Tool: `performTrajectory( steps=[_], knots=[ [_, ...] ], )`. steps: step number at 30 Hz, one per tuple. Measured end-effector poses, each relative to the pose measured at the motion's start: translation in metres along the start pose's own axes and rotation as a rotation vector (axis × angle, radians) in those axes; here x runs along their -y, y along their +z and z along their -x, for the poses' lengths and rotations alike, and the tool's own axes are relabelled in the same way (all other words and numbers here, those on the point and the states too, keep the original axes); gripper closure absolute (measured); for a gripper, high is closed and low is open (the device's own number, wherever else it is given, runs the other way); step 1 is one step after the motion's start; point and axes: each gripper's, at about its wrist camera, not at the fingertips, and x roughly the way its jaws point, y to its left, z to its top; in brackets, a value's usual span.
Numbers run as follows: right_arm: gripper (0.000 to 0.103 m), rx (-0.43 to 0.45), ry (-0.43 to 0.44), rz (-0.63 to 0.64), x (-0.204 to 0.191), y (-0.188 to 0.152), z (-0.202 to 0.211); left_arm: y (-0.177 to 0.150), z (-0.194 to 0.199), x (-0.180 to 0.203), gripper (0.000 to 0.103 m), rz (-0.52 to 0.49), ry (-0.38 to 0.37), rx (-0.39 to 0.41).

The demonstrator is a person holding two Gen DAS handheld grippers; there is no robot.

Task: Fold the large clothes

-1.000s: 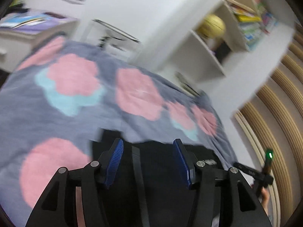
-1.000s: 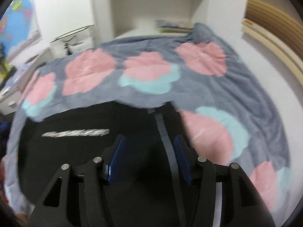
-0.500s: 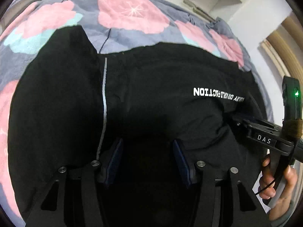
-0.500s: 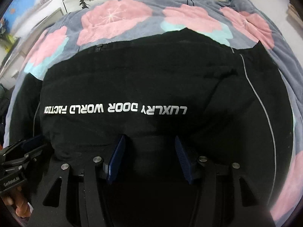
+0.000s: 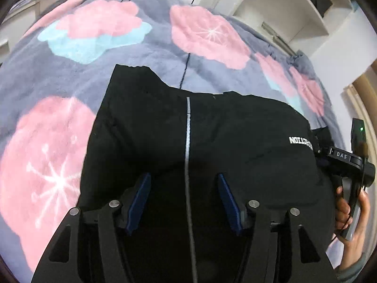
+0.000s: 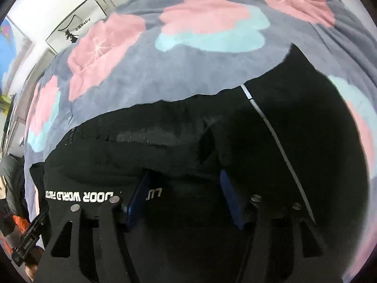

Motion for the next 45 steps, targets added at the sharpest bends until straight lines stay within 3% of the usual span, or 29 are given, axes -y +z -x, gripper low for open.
performTrajectory(
  steps=[4,7,11,16,21,25,27,30,33,35,38,42,45],
  knots=[
    [0.041,0.04,-0.034,0.026,-0.004,-0.008,0.007,-0.005,0.003,0.006,0.041,-0.046,0.023,0.017],
    [0.041,0.076,-0.014,0.002,0.003,-0.015,0.031,-0.006,0.01,0.011,0.041,-0.073,0.036,0.033],
    [0.04,0.152,0.05,-0.041,0.012,-0.054,0.081,0.0,0.019,0.023,0.041,-0.079,0.03,0.043],
    [0.039,0.126,0.033,-0.038,0.009,-0.099,0.114,-0.007,0.045,0.043,0.041,-0.082,-0.046,0.057],
    [0.039,0.123,0.03,-0.04,-0.001,-0.149,0.136,-0.029,0.069,0.069,0.041,-0.137,-0.053,0.082],
    [0.039,0.148,-0.033,0.013,-0.005,-0.179,0.149,-0.04,0.078,0.062,0.041,-0.084,-0.06,0.061],
    [0.038,0.156,-0.041,0.015,0.005,-0.186,0.158,-0.046,0.084,0.051,0.041,-0.071,-0.026,0.062],
    [0.026,0.182,-0.06,-0.016,0.036,-0.186,0.172,-0.059,0.093,0.023,0.039,-0.03,0.026,0.078],
    [0.014,0.218,-0.06,-0.046,0.078,-0.171,0.183,-0.065,0.095,-0.016,0.035,0.08,0.043,0.065],
    [0.013,0.225,-0.035,-0.071,0.109,-0.153,0.181,-0.062,0.095,-0.04,0.035,0.179,0.04,0.047],
    [0.013,0.208,0.016,-0.122,0.15,-0.125,0.164,-0.059,0.091,-0.065,0.026,0.305,-0.032,0.062],
    [0.013,0.184,0.084,-0.136,0.173,-0.1,0.132,-0.057,0.069,-0.075,0.026,0.334,-0.138,0.045],
    [0.013,0.166,0.111,-0.112,0.176,-0.092,0.11,-0.056,0.043,-0.079,0.026,0.339,-0.205,-0.017]
  ],
)
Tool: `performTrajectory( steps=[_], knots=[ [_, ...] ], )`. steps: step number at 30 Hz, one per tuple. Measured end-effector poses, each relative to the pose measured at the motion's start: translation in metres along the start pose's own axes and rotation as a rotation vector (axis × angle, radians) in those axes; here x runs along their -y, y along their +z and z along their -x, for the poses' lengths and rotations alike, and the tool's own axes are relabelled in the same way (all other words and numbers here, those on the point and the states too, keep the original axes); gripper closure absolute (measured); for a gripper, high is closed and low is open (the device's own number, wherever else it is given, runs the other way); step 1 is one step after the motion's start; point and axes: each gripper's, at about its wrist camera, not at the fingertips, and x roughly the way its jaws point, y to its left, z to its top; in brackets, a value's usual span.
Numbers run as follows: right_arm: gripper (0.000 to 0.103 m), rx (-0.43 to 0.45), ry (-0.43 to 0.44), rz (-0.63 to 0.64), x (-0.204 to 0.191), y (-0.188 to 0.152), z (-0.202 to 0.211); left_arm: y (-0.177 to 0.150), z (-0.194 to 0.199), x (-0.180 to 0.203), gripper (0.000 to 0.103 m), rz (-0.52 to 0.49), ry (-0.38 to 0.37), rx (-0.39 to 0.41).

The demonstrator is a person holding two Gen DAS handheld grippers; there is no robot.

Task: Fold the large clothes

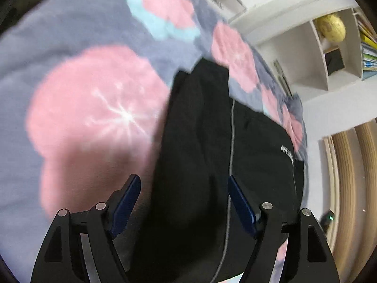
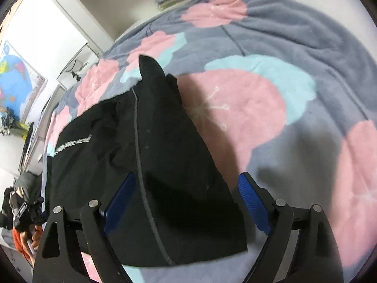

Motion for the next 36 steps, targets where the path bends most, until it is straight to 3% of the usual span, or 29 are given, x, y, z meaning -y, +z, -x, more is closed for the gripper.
performTrajectory(
  steps=[3,9,17,19,20,21,24,27,32,36],
  knots=[
    [0.011,-0.036,0.015,0.032,0.002,0.001,-0.025,0.0,-0.021,-0.001,0.023,-0.023,0.057,-0.031],
    [0.003,-0.132,0.164,0.039,0.006,0.005,-0.058,0.003,-0.04,-0.012,0.021,0.021,-0.096,-0.118],
    [0.0,-0.196,0.259,0.078,-0.009,0.015,-0.094,-0.006,-0.052,-0.007,0.021,0.011,-0.154,-0.139],
    [0.012,-0.157,0.262,0.105,-0.014,0.014,-0.092,-0.009,-0.056,-0.006,0.022,0.009,-0.169,-0.145],
    [0.028,-0.129,0.294,0.11,-0.017,0.012,-0.087,-0.011,-0.056,-0.003,0.027,-0.009,-0.162,-0.14],
    [0.032,-0.11,0.294,0.111,-0.02,0.011,-0.083,-0.012,-0.056,-0.001,0.039,-0.022,-0.163,-0.137],
    [0.048,-0.073,0.259,0.156,-0.032,0.006,-0.073,-0.014,-0.049,0.007,0.06,-0.045,-0.185,-0.114],
    [0.065,-0.051,0.238,0.173,-0.044,0.008,-0.059,-0.018,-0.035,0.02,0.067,-0.101,-0.186,-0.052],
    [0.072,-0.033,0.187,0.238,-0.075,0.002,-0.014,-0.03,0.01,0.046,0.07,-0.16,-0.283,0.031],
    [0.074,-0.024,0.159,0.275,-0.095,-0.01,0.029,-0.047,0.048,0.066,0.07,-0.215,-0.308,0.061]
  ],
)
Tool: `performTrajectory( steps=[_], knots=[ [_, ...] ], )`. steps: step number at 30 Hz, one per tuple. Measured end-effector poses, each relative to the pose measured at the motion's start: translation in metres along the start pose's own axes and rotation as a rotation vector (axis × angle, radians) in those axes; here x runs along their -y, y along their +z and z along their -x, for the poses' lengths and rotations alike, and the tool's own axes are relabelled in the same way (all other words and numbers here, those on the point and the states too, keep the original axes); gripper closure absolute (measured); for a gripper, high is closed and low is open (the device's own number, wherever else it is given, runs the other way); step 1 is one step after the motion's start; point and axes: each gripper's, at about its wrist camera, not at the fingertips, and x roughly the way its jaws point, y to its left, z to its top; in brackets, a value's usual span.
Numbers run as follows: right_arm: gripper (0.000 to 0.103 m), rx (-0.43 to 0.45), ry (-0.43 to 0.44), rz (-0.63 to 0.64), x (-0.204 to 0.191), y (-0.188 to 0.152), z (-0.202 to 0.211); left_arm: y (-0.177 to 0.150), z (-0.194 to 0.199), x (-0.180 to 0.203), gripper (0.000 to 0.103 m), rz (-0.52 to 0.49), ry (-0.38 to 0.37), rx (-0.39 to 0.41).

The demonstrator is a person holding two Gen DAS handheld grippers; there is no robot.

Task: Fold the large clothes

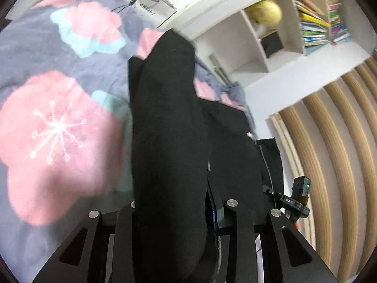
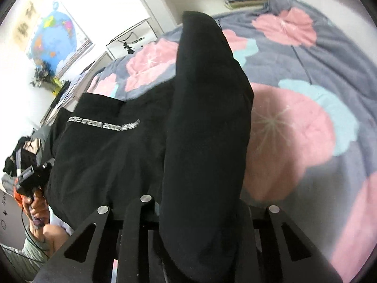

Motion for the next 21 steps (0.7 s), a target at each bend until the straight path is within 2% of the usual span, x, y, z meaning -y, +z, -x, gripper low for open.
performTrajectory(
  steps=[3,5,6,7,9,10,11,12,14,15,17,19,20,21],
  knots=[
    [0.076,0.018,-0.042,0.039,-0.027,-0.014,0.035,-0.017,0.021,0.012,0.07,-0.033,-0.004,-0.012],
    [0.081,0.038,-0.007,0.043,-0.037,-0.027,0.059,-0.029,0.028,0.016,0.07,-0.059,0.013,-0.025],
    [0.081,0.039,-0.034,0.049,-0.042,-0.032,0.064,-0.035,0.029,0.016,0.07,-0.068,0.028,-0.043],
    [0.081,0.013,-0.087,0.049,-0.043,-0.038,0.061,-0.044,0.024,0.011,0.07,-0.056,0.062,-0.076],
    [0.081,-0.095,-0.123,0.006,-0.031,-0.053,0.038,-0.055,0.016,-0.012,0.066,0.023,0.158,-0.165],
    [0.078,-0.129,-0.126,-0.02,-0.027,-0.059,0.029,-0.06,0.013,-0.025,0.063,0.066,0.214,-0.21],
    [0.074,-0.168,-0.15,-0.056,-0.019,-0.066,0.016,-0.066,0.01,-0.044,0.055,0.131,0.287,-0.247],
    [0.064,-0.187,-0.189,-0.066,-0.013,-0.072,0.006,-0.07,0.009,-0.059,0.052,0.186,0.312,-0.253],
    [0.042,-0.186,-0.237,-0.1,0.0,-0.076,-0.007,-0.072,0.015,-0.086,0.052,0.291,0.213,-0.204],
    [0.041,-0.174,-0.217,-0.141,0.009,-0.076,-0.009,-0.07,0.018,-0.092,0.05,0.317,0.196,-0.187],
    [0.041,-0.149,-0.162,-0.218,0.02,-0.074,-0.006,-0.063,0.028,-0.087,0.051,0.291,0.225,-0.153],
    [0.04,-0.126,-0.126,-0.229,0.025,-0.069,0.001,-0.053,0.039,-0.073,0.048,0.194,0.246,-0.101],
    [0.036,-0.121,-0.139,-0.212,0.026,-0.065,0.003,-0.048,0.04,-0.071,0.041,0.187,0.239,-0.095],
    [0.027,-0.118,-0.165,-0.195,0.029,-0.063,0.003,-0.043,0.039,-0.071,0.033,0.197,0.221,-0.094]
  ],
)
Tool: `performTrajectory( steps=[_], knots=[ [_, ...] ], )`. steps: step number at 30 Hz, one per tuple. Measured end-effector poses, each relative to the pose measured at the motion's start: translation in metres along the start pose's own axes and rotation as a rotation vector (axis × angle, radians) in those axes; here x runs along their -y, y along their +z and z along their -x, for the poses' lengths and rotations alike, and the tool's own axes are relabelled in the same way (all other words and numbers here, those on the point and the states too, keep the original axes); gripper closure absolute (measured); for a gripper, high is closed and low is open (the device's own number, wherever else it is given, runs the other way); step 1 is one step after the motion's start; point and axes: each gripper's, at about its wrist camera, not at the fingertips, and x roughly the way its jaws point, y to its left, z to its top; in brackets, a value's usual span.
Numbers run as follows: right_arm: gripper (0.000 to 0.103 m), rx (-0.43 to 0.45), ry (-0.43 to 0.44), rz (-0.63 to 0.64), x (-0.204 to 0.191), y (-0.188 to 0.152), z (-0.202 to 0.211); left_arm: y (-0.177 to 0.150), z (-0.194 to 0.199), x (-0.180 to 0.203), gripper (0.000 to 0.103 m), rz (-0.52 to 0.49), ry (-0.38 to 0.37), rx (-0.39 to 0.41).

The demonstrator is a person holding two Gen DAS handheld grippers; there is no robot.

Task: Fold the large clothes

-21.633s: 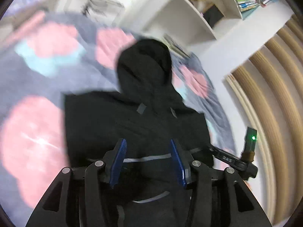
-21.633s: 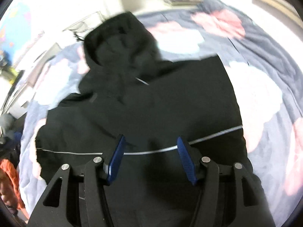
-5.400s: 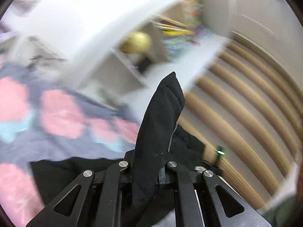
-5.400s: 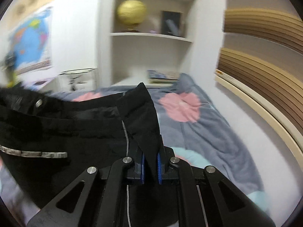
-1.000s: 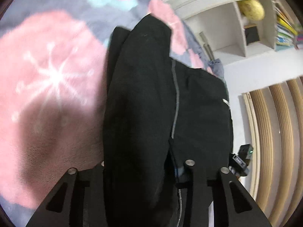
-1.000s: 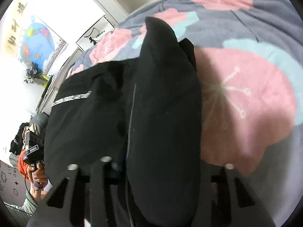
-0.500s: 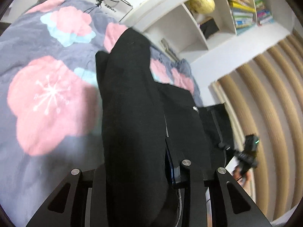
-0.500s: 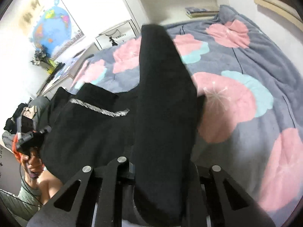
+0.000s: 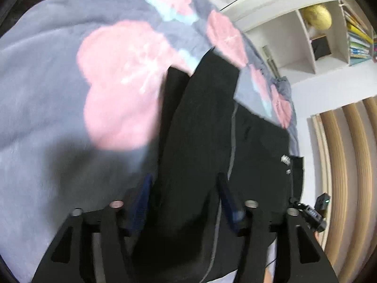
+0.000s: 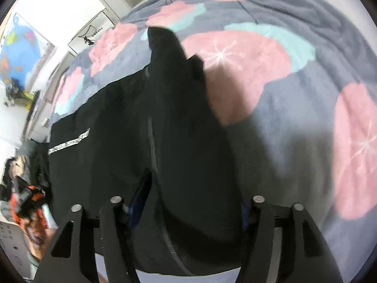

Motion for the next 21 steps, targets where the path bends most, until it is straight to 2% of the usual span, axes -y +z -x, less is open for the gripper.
performTrajectory(
  steps=[1,2,3,7,9,10,11,12,13,14,15,18,21],
  knots=[
    [0.022,0.002,-0.017,0.018,0.003,0.004,-0.002,0.005,-0.002,0.0,0.032,0.016,-0.026,-0.01],
    [0.014,-0.004,-0.006,0.029,0.008,0.007,-0.006,0.012,-0.007,0.002,0.031,0.03,-0.048,-0.023],
    [0.012,-0.022,0.026,0.029,0.011,0.007,-0.011,0.016,-0.014,0.001,0.03,0.04,-0.065,-0.045],
    [0.01,-0.151,0.216,-0.024,0.039,0.017,-0.054,0.02,-0.061,-0.01,0.029,0.112,-0.055,-0.228],
    [0.009,-0.215,0.329,-0.04,0.042,0.019,-0.081,0.021,-0.077,-0.013,0.029,0.162,-0.113,-0.254],
    [0.01,-0.233,0.382,-0.043,0.04,0.021,-0.095,0.024,-0.083,-0.01,0.03,0.157,-0.114,-0.259],
    [0.019,-0.215,0.4,-0.037,0.035,0.023,-0.1,0.024,-0.084,-0.006,0.036,0.136,-0.098,-0.252],
    [0.033,-0.186,0.421,-0.023,0.029,0.026,-0.099,0.025,-0.083,0.002,0.046,0.103,-0.083,-0.239],
    [0.037,-0.15,0.405,0.0,0.021,0.028,-0.094,0.026,-0.08,0.011,0.05,0.062,-0.059,-0.225],
    [0.05,-0.123,0.385,0.036,0.013,0.029,-0.087,0.025,-0.077,0.018,0.059,0.028,-0.044,-0.21],
    [0.06,-0.096,0.364,0.076,0.005,0.028,-0.076,0.024,-0.07,0.029,0.064,-0.015,-0.043,-0.186],
    [0.069,-0.026,0.349,0.164,-0.011,0.019,-0.04,0.01,-0.044,0.062,0.067,-0.124,-0.117,-0.096],
    [0.069,0.039,0.334,0.228,-0.031,0.006,0.007,-0.001,-0.021,0.09,0.067,-0.196,-0.172,-0.051]
  ],
)
